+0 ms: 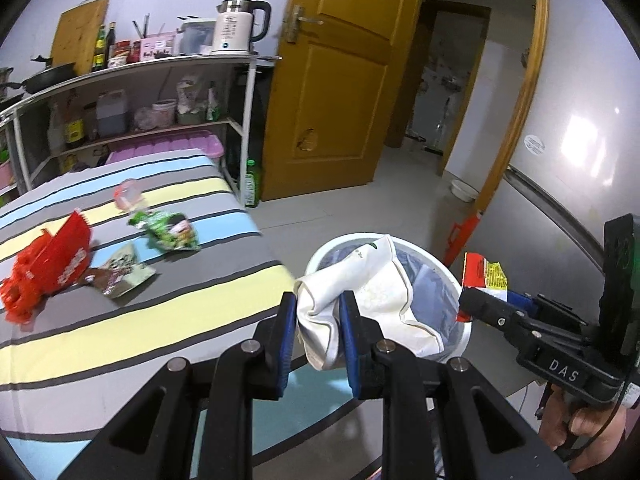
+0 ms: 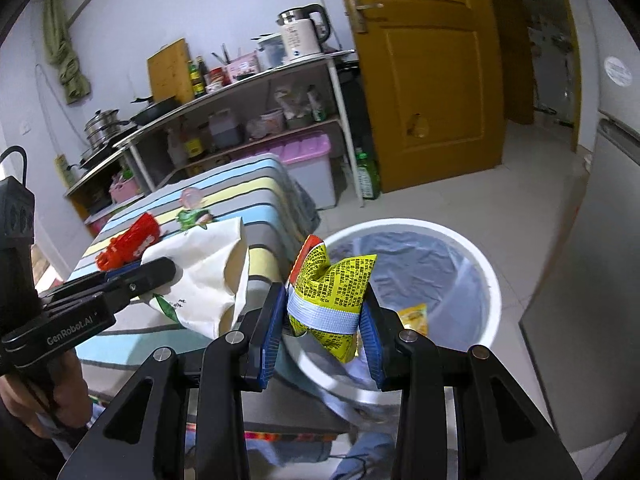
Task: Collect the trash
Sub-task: 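Carry the white bag and snack bag over the bin and open both tools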
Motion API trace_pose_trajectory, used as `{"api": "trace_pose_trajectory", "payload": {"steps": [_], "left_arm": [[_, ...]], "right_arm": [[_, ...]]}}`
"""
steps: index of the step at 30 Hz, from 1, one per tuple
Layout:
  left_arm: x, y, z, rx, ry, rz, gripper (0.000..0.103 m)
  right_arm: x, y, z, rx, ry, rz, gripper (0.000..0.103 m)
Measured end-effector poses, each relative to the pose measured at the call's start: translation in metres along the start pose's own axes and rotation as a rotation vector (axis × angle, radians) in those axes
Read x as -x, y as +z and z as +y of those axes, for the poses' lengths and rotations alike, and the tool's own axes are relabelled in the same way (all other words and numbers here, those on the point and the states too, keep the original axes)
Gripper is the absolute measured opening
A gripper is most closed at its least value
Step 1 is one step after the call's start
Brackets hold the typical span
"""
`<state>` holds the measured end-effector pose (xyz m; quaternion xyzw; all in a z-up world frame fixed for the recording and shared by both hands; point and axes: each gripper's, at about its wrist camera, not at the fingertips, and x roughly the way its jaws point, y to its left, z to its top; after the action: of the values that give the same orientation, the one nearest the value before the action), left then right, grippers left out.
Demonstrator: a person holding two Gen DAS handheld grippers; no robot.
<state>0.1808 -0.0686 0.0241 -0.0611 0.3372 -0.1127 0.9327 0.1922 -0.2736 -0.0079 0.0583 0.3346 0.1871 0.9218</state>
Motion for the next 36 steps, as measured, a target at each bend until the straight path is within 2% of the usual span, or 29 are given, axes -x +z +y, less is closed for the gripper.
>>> {"api": "trace_pose_trajectory", "payload": {"steps": [16,18,21,24,29,36], "left_arm": [[-0.061,0.007,-0.033,-0.040,-0.055,0.083,0.024],[-0.070,0.008,-0.034,-0.037,-0.060,0.097,0.024],[-0.080,0.006,-0.036,-0.035,-0.068,0.115,0.024],[-0.088,0.004,-0.037,-0.035,-0.068,0.131,0.027],[-0.093,0.003,-0.035,-0.019,-0.074,0.146,0.032],[-0.079,0.006,-0.024,0.004,-0.066,0.104,0.034]], "right_arm": [[-0.029,-0.005,-0.041,-0.075,-0.053,0.062,0.039],[-0.033,-0.006,-0.046,-0.086,-0.060,0.072,0.041],[-0.038,-0.004,-0.051,-0.090,-0.067,0.077,0.048],[-0.042,-0.005,-0.055,-0.096,-0.071,0.082,0.049],[-0.043,-0.005,-0.058,-0.103,-0.077,0.082,0.050],[-0.036,-0.002,-0.053,-0.096,-0.067,0.059,0.050]]}}
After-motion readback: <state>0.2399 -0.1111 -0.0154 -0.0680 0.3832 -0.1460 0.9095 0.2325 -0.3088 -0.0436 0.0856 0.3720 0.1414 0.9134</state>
